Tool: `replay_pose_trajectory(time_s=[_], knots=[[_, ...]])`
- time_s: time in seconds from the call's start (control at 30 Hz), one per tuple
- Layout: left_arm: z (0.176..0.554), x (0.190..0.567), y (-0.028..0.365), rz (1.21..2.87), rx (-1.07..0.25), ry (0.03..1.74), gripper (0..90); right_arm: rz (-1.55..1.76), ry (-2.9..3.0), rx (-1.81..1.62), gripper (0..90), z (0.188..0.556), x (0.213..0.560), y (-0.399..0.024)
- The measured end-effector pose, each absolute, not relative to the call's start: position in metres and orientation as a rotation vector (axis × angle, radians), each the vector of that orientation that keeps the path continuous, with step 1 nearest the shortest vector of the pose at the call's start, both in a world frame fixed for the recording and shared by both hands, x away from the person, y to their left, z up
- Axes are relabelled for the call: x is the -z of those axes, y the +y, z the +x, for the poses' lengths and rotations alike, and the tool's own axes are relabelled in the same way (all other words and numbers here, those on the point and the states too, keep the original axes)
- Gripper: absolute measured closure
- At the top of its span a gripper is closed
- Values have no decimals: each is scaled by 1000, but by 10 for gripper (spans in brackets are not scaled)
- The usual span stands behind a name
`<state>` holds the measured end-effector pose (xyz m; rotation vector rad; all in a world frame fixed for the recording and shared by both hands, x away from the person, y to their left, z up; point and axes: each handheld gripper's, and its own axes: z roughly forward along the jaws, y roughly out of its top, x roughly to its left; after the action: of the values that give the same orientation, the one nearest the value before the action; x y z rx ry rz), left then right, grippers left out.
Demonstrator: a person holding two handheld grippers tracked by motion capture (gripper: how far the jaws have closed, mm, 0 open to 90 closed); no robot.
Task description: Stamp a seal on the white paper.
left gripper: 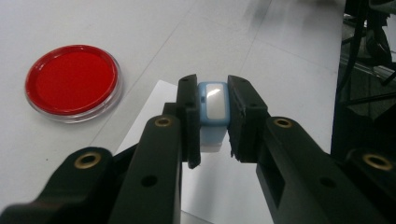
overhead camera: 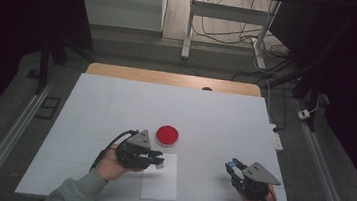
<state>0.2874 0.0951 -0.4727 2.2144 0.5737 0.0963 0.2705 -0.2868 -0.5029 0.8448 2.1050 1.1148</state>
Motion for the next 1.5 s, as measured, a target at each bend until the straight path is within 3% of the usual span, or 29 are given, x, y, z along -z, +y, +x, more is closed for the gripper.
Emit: replay_pose_trajectory(time_s=[1.5], knots=[[287,496,79,2293,-91,546,758,844,2106,-1122,652,271,503,-287]])
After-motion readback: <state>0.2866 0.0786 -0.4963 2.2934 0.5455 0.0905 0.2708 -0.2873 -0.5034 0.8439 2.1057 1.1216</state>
